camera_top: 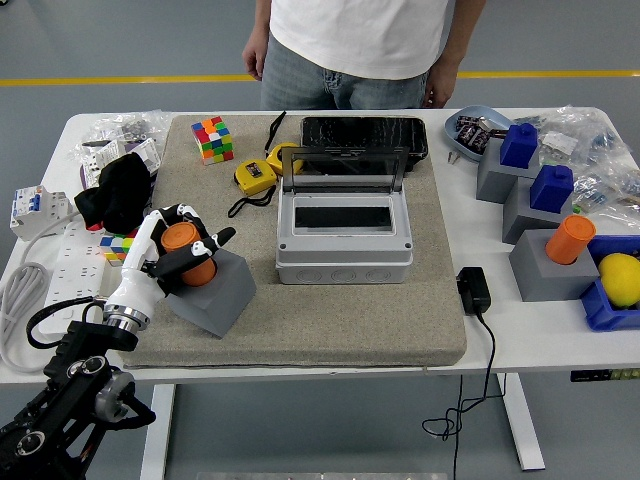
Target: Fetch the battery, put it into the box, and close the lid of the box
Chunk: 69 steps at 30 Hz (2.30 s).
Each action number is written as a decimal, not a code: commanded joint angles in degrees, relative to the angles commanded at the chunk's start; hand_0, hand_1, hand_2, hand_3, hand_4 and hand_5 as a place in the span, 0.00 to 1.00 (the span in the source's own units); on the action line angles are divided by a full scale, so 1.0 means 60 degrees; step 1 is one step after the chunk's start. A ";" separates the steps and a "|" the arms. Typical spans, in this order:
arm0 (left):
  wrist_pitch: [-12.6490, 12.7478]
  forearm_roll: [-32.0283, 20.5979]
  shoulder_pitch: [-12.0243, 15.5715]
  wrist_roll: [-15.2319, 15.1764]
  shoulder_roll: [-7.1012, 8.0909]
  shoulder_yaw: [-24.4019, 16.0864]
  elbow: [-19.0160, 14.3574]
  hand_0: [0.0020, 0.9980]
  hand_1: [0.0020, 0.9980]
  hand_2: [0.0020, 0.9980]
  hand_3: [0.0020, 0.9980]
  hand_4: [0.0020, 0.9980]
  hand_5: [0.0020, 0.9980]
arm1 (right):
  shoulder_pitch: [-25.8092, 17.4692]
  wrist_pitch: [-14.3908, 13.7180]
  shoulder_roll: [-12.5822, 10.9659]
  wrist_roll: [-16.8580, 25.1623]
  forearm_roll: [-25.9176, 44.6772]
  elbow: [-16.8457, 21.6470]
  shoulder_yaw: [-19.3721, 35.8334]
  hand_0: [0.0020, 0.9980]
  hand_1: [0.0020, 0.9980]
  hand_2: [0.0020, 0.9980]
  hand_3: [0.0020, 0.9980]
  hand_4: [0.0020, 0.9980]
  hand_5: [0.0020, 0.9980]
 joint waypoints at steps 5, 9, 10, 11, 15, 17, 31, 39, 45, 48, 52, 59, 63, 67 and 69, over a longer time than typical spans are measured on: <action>0.0033 0.0033 -0.0262 -0.0023 -0.0031 -0.0066 -0.0084 0.03 0.00 0.00 0.00 1.00 0.22 | 0.0026 -0.0008 -0.0019 0.0000 0.0036 0.0000 -0.0053 0.88 0.86 0.82 0.80 1.00 1.00; 0.0078 0.0125 -0.0542 -0.0020 -0.0096 -0.0185 -0.0114 0.03 0.00 0.00 0.00 1.00 0.22 | 0.0035 -0.0010 -0.0030 -0.0011 0.0046 0.0000 -0.0074 0.88 0.86 0.82 0.80 1.00 1.00; 0.0090 0.0138 -0.0580 -0.0021 -0.0100 -0.0197 -0.0113 0.03 0.00 0.00 0.00 1.00 0.22 | 0.0035 -0.0009 -0.0031 -0.0014 0.0045 0.0000 -0.0076 0.88 0.86 0.82 0.80 1.00 1.00; 0.0126 0.0192 -0.0710 0.0002 -0.0098 -0.0219 -0.0119 0.03 0.00 0.00 0.00 1.00 0.22 | 0.0033 -0.0008 -0.0035 -0.0014 0.0051 0.0000 -0.0093 0.88 0.86 0.82 0.80 1.00 1.00; 0.0381 0.0944 -0.1085 0.0146 -0.0040 -0.0220 -0.0296 0.03 0.00 0.00 0.00 1.00 0.25 | 0.0023 -0.0011 -0.0046 -0.0016 0.0059 0.0000 -0.0116 0.88 0.86 0.82 0.80 1.00 1.00; 0.0559 0.1432 -0.1302 0.0226 0.0021 -0.0068 -0.0431 0.03 0.00 0.00 0.00 1.00 0.25 | 0.0029 -0.0013 -0.0056 -0.0021 0.0054 0.0000 -0.0117 0.88 0.86 0.82 0.80 1.00 1.00; 0.1723 0.4779 -0.2949 0.0740 0.0069 0.2246 -0.0994 0.03 0.00 0.00 0.00 1.00 0.46 | 0.0099 -0.0014 -0.0131 -0.0047 0.0046 0.0000 -0.0083 0.88 0.86 0.82 0.80 1.00 1.00; 0.2031 0.4455 -0.3531 0.0682 -0.0421 0.3847 -0.0787 0.03 0.00 0.00 0.00 1.00 0.49 | 0.0174 -0.0023 -0.0145 -0.0043 0.0121 0.0000 -0.0198 0.88 0.86 0.82 0.80 1.00 1.00; 0.2130 0.4089 -0.3984 0.0495 -0.0721 0.4654 -0.0120 0.03 0.00 0.00 0.00 1.00 0.50 | 0.0202 -0.0052 -0.0165 -0.0052 0.0141 0.0000 -0.0245 0.88 0.86 0.82 0.80 1.00 1.00; 0.2239 0.3835 -0.4305 0.0339 -0.0762 0.5052 0.0442 0.03 0.00 0.00 0.00 1.00 0.50 | 0.0204 -0.0058 -0.0163 -0.0077 0.0110 0.0000 -0.0246 0.88 0.86 0.82 0.80 1.00 1.00; 0.2371 0.3610 -0.4674 0.0142 -0.0762 0.5390 0.1199 0.03 0.00 0.00 0.00 1.00 0.49 | 0.0231 -0.0066 -0.0157 -0.0069 0.0155 0.0000 -0.0331 0.88 0.86 0.82 0.80 1.00 1.00; 0.2552 0.3734 -0.5096 -0.0186 -0.0762 0.5647 0.2436 0.03 0.00 0.00 0.00 1.00 0.49 | 0.0279 -0.0088 -0.0158 -0.0079 0.0189 0.0000 -0.0427 0.88 0.86 0.82 0.80 1.00 1.00; 0.2549 0.3973 -0.5248 -0.0270 -0.0762 0.5633 0.2723 0.04 0.00 0.00 0.00 1.00 0.49 | 0.0262 -0.0082 -0.0166 -0.0109 0.0175 0.0000 -0.0448 0.88 0.86 0.82 0.80 1.00 1.00; 0.2623 0.4148 -0.5499 -0.0369 -0.0762 0.5742 0.3131 0.04 0.00 0.00 0.00 1.00 0.49 | 0.0267 -0.0085 -0.0180 -0.0118 0.0191 0.0000 -0.0493 0.88 0.86 0.81 0.80 1.00 1.00; 0.2680 0.4369 -0.5619 -0.0410 -0.0762 0.5757 0.3324 0.04 0.00 0.00 0.00 1.00 0.49 | 0.0277 -0.0087 -0.0189 -0.0114 0.0221 0.0000 -0.0542 0.88 0.86 0.81 0.80 1.00 1.00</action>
